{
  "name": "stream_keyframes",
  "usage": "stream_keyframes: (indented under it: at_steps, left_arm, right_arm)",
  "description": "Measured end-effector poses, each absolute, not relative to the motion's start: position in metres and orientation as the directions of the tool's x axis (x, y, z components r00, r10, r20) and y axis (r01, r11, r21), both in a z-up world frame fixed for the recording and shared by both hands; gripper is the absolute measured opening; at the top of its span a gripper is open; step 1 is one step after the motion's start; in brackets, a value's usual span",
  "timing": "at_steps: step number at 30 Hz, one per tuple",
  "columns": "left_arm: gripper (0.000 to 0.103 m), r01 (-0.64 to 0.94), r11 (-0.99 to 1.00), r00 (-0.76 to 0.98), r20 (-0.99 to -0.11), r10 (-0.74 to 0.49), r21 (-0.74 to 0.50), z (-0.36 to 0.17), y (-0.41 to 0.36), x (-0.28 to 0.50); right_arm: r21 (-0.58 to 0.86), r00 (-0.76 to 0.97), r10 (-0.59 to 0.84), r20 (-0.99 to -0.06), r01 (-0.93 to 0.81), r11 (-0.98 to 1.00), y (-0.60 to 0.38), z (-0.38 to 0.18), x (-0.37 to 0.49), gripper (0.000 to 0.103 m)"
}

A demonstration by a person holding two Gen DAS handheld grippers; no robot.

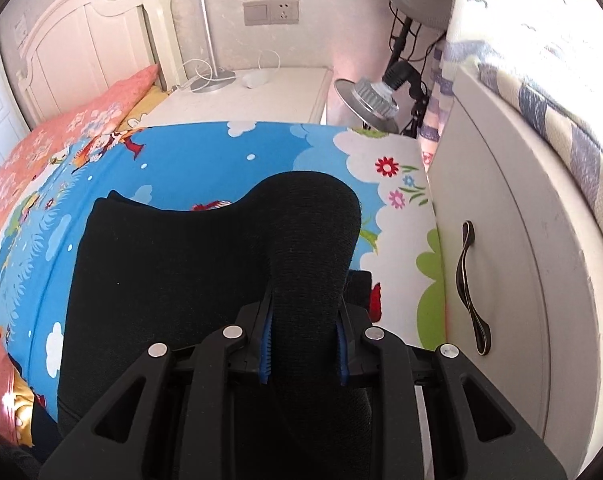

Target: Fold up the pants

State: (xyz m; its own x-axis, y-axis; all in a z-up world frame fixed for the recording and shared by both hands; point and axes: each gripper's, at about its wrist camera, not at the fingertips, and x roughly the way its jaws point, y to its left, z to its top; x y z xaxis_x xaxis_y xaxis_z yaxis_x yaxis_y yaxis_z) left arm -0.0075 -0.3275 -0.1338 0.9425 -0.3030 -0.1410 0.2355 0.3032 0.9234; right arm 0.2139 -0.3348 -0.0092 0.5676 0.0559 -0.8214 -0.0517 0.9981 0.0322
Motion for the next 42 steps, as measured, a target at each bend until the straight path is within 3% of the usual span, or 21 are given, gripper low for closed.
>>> stream_keyframes:
  at_steps: [11,14,15,17,19,23,25,27,30,34,36,39,42]
  left_arm:
    - [0.029,0.328,0.299,0.932,-0.256,-0.258,0.896,-0.14,-0.367,0.019]
    - [0.04,0.364,0.314,0.919,-0.284,-0.272,0.877,-0.137,-0.361,0.024]
    - [0.053,0.382,0.329,0.912,-0.295,-0.283,0.864,-0.133,-0.358,0.023]
    - [0.069,0.432,0.369,0.89,-0.323,-0.322,0.823,-0.12,-0.343,0.015]
    - [0.069,0.501,0.413,0.857,-0.369,-0.36,0.76,-0.103,-0.325,0.007]
    - [0.066,0.719,0.579,0.689,-0.498,-0.526,0.383,-0.041,-0.257,0.007]
    - [0.059,0.727,0.654,0.652,-0.512,-0.56,0.211,-0.019,-0.229,0.027]
    - [0.042,0.664,0.742,0.666,-0.522,-0.533,0.089,-0.01,-0.194,0.064]
    - [0.029,0.565,0.825,0.685,-0.574,-0.448,0.03,-0.005,-0.156,0.106]
    - [0.029,0.53,0.848,0.655,-0.641,-0.399,0.013,-0.011,-0.133,0.161]
    - [0.029,0.533,0.845,0.65,-0.656,-0.384,0.033,-0.01,-0.119,0.187]
    - [0.029,0.608,0.794,0.584,-0.67,-0.458,-0.013,-0.011,-0.144,0.214]
    - [0.028,0.686,0.72,0.476,-0.685,-0.552,-0.104,0.0,-0.179,0.248]
  right_arm:
    - [0.014,0.537,0.048,-0.842,-0.067,0.998,-0.351,-0.045,0.234,0.024]
    - [0.014,0.523,0.038,-0.852,-0.049,0.999,-0.357,-0.062,0.236,0.026]
    - [0.021,0.531,0.04,-0.847,-0.043,0.999,-0.359,-0.064,0.234,0.026]
    - [0.016,0.543,0.03,-0.84,-0.03,0.999,-0.361,-0.066,0.23,0.026]
    - [0.005,0.557,0.014,-0.83,-0.018,1.0,-0.362,-0.071,0.225,0.026]
    - [0.015,0.591,0.0,-0.807,0.021,1.0,-0.366,-0.075,0.22,0.031]
    - [-0.005,0.61,-0.033,-0.792,0.047,0.999,-0.366,-0.077,0.218,0.037]
    - [-0.025,0.621,-0.07,-0.781,0.081,0.996,-0.368,-0.076,0.216,0.05]
    - [-0.088,0.628,-0.164,-0.761,0.15,0.985,-0.368,-0.071,0.206,0.067]
    - [-0.185,0.684,-0.28,-0.673,0.211,0.96,-0.355,-0.044,0.174,0.072]
    - [-0.15,0.747,-0.278,-0.604,0.236,0.96,-0.35,-0.025,0.146,0.08]
    - [-0.056,0.816,-0.22,-0.535,0.226,0.973,-0.344,-0.014,0.115,0.082]
    - [-0.006,0.819,-0.207,-0.535,0.242,0.97,-0.339,-0.022,0.105,0.083]
